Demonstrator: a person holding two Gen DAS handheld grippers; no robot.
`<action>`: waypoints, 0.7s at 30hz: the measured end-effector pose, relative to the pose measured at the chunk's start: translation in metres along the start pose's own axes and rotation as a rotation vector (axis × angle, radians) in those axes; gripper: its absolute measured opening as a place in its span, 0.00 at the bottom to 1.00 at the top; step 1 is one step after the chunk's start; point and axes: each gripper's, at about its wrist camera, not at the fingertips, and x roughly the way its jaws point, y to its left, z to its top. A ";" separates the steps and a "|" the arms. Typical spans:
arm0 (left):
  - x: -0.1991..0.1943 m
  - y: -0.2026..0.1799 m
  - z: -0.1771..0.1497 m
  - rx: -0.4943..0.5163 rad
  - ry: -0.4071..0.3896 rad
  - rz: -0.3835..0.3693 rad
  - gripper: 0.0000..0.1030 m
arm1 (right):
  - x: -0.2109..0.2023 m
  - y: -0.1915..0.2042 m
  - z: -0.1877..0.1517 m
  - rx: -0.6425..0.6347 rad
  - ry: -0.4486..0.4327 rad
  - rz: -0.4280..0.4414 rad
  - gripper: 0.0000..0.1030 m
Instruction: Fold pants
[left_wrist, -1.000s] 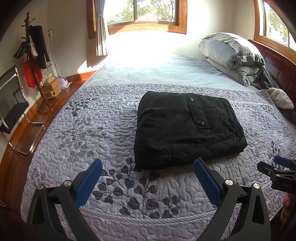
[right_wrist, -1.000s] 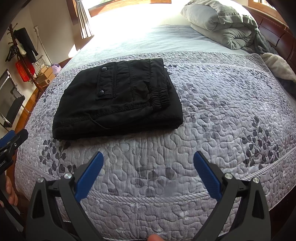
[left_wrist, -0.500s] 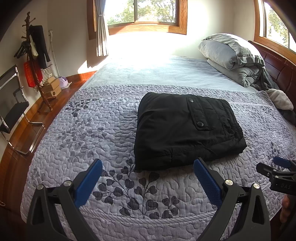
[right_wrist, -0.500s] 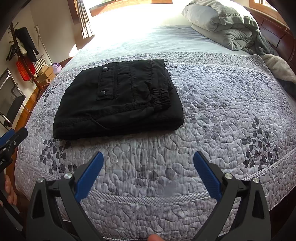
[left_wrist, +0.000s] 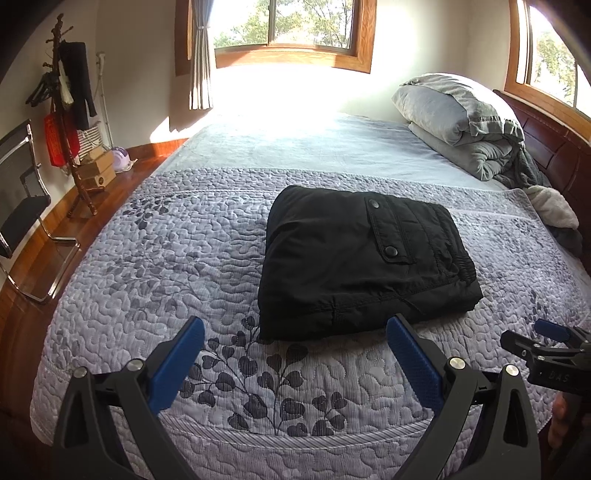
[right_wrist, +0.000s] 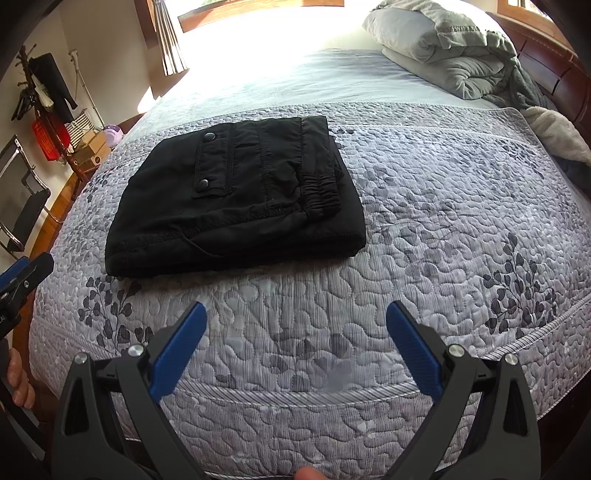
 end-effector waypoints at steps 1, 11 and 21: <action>-0.003 0.002 0.000 -0.020 -0.021 0.003 0.97 | 0.000 0.000 0.000 0.000 0.002 -0.001 0.94; 0.000 0.012 0.003 -0.070 -0.009 0.016 0.97 | 0.003 -0.003 -0.002 0.004 0.007 0.001 0.94; 0.000 0.005 0.000 -0.021 -0.012 0.044 0.97 | 0.007 -0.003 -0.003 0.003 0.015 -0.002 0.94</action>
